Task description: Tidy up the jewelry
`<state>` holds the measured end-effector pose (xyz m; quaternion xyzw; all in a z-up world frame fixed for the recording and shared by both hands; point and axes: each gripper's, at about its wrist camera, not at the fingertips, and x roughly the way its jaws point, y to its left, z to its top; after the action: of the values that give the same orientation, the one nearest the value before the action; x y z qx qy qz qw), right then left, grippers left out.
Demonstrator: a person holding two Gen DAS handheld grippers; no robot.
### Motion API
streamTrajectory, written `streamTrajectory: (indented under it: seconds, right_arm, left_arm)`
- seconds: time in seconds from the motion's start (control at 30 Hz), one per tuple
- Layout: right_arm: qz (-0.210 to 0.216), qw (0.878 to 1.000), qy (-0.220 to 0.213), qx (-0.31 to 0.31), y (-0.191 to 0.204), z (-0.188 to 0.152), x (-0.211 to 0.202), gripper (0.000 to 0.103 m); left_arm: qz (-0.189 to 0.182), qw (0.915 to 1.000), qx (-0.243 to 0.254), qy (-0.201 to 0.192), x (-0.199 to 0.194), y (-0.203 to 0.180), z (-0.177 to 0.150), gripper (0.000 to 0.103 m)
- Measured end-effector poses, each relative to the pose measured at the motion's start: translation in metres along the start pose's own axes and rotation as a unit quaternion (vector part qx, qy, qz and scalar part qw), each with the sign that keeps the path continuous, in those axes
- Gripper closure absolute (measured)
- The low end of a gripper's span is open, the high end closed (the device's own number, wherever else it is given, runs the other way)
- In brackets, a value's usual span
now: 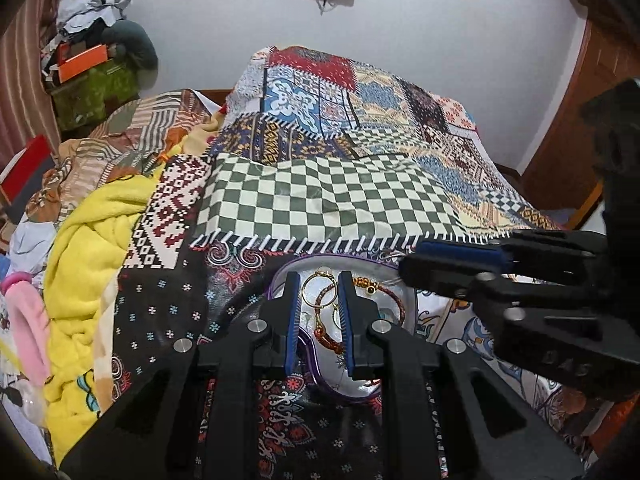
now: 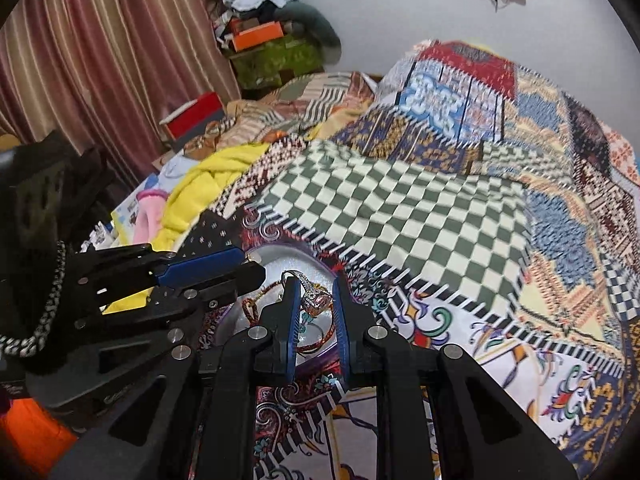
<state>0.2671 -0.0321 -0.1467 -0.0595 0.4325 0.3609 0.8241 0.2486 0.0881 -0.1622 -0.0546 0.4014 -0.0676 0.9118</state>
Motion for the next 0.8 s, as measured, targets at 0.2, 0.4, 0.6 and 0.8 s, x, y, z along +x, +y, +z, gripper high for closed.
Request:
streamTrajectory:
  seconds: [0.2, 0.4, 0.6, 0.8]
  right_arm:
    - [-0.003, 1.000, 0.017, -0.013, 0.004, -0.003, 0.007, 0.088]
    - [-0.002, 1.000, 0.023, -0.010, 0.006, -0.002, -0.001, 0.085]
    - [-0.006, 1.000, -0.021, 0.004, 0.007, 0.005, -0.043, 0.084]
    - [-0.022, 0.995, -0.100, -0.005, 0.025, 0.013, -0.118, 0.084]
  left_arm:
    - [0.004, 0.9999, 0.011, 0.009, 0.006, -0.002, -0.003, 0.086]
    - [0.009, 0.9999, 0.005, 0.008, -0.001, -0.001, -0.002, 0.086]
    - [0.021, 0.9996, 0.010, -0.019, -0.033, -0.007, 0.003, 0.086]
    - [0.028, 0.9966, 0.018, -0.076, -0.091, -0.024, 0.014, 0.086]
